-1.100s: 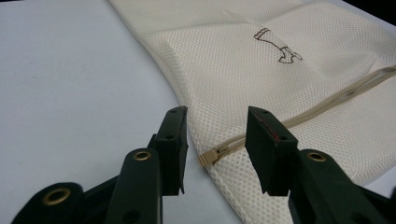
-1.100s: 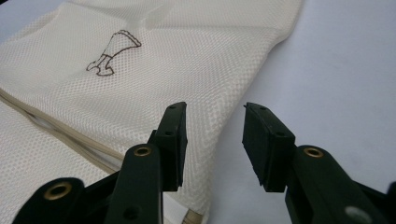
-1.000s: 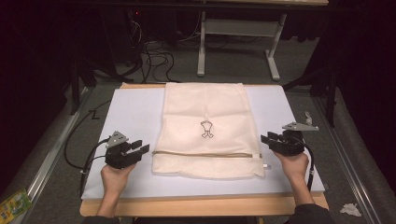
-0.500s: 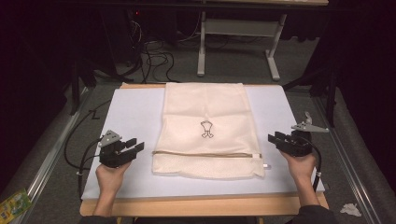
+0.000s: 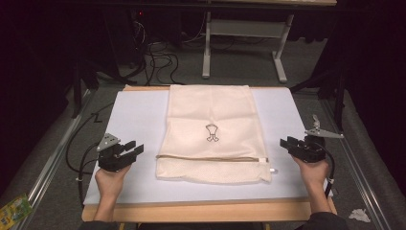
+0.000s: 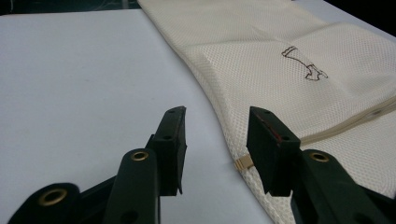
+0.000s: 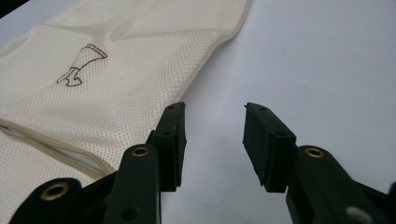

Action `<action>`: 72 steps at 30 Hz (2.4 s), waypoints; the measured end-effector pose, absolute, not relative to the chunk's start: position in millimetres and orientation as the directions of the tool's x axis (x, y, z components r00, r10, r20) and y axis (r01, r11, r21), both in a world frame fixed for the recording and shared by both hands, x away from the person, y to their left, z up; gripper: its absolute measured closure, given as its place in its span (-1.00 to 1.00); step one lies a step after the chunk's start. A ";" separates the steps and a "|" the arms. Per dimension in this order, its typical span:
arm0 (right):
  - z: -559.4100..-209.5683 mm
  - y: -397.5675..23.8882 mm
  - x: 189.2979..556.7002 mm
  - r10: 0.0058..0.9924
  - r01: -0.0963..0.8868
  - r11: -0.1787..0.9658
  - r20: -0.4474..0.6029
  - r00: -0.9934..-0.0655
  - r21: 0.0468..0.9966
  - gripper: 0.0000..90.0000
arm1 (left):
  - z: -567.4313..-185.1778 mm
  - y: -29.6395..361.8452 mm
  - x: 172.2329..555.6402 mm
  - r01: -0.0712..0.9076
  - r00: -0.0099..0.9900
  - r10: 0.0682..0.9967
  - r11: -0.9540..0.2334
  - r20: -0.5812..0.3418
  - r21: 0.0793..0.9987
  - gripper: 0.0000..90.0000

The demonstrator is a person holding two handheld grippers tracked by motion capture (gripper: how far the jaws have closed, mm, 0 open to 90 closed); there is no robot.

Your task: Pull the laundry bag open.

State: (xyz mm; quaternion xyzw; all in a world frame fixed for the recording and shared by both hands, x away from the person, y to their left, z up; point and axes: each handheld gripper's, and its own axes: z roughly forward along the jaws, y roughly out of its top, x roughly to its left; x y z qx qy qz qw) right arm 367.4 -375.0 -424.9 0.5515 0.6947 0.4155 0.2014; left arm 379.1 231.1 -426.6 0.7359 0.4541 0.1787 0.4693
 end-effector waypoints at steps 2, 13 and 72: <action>-424.7 -377.3 366.4 0.935 0.598 0.044 0.178 -0.306 0.800 0.33 | -426.9 232.3 379.5 0.499 0.519 0.839 -0.143 -0.163 0.855 0.28; -432.5 -388.1 363.7 0.941 0.608 0.020 0.191 -0.279 0.794 0.33 | -435.0 240.7 383.1 0.513 0.487 0.856 -0.120 -0.174 0.850 0.28; -476.3 -388.2 377.0 0.971 0.625 0.043 0.114 -0.209 0.780 0.24 | -481.8 229.9 421.3 0.523 0.373 0.923 -0.129 -0.091 0.843 0.15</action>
